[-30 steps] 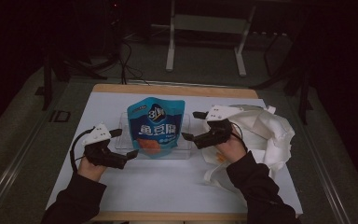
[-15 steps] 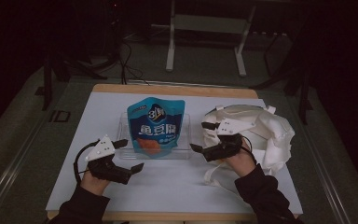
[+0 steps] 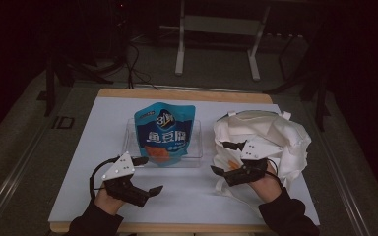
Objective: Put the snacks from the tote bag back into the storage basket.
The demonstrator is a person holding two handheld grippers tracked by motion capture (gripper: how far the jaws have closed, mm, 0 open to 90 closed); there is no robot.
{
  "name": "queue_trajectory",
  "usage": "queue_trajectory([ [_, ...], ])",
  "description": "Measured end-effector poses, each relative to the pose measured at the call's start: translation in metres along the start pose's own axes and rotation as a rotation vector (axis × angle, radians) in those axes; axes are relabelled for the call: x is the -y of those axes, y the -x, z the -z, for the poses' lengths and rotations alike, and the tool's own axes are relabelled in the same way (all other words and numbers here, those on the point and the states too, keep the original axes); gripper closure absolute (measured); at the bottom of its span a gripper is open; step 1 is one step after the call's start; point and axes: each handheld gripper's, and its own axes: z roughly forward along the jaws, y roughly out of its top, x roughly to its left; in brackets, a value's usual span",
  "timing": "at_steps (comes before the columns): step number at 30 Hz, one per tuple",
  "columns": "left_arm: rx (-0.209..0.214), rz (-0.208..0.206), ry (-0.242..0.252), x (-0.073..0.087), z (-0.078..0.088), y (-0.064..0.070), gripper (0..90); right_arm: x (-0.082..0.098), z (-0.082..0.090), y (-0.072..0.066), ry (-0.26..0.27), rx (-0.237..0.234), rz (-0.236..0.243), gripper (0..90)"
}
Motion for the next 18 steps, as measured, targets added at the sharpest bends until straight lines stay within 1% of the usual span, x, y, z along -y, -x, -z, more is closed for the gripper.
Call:
queue_trajectory([
  [1, 0.007, 0.002, -0.002, 0.0, -0.001, 0.0, 1.1, 0.007, 0.007, -0.003, 0.007, 0.009, -0.004, 14.3],
  [5, 0.023, -0.004, -0.011, 0.0, -0.006, 0.003, 1.1, 0.013, 0.012, -0.006, 0.003, 0.02, -0.004, 14.3],
  [6, 0.03, -0.002, -0.005, 0.0, -0.007, 0.003, 1.1, 0.015, 0.014, -0.007, 0.004, 0.023, -0.005, 14.3],
  [9, 0.045, -0.006, -0.013, 0.001, -0.011, 0.004, 1.1, 0.022, 0.022, -0.008, 0.009, 0.016, -0.037, 14.3],
  [11, 0.059, -0.009, -0.022, 0.003, -0.014, 0.006, 1.1, 0.027, 0.025, -0.009, 0.006, 0.026, -0.035, 14.3],
  [13, 0.079, -0.021, -0.042, 0.005, -0.018, 0.007, 1.1, 0.031, 0.028, -0.011, 0.006, 0.031, -0.042, 14.3],
  [16, 0.105, -0.02, -0.059, 0.007, -0.023, 0.01, 1.1, 0.037, 0.033, -0.013, 0.005, 0.05, -0.037, 14.3],
  [17, 0.11, -0.02, -0.065, 0.008, -0.025, 0.01, 1.1, 0.039, 0.035, -0.014, 0.003, 0.061, -0.038, 14.3],
  [18, 0.111, -0.023, -0.071, 0.008, -0.026, 0.01, 1.1, 0.039, 0.035, -0.014, 0.003, 0.061, -0.038, 14.3],
])
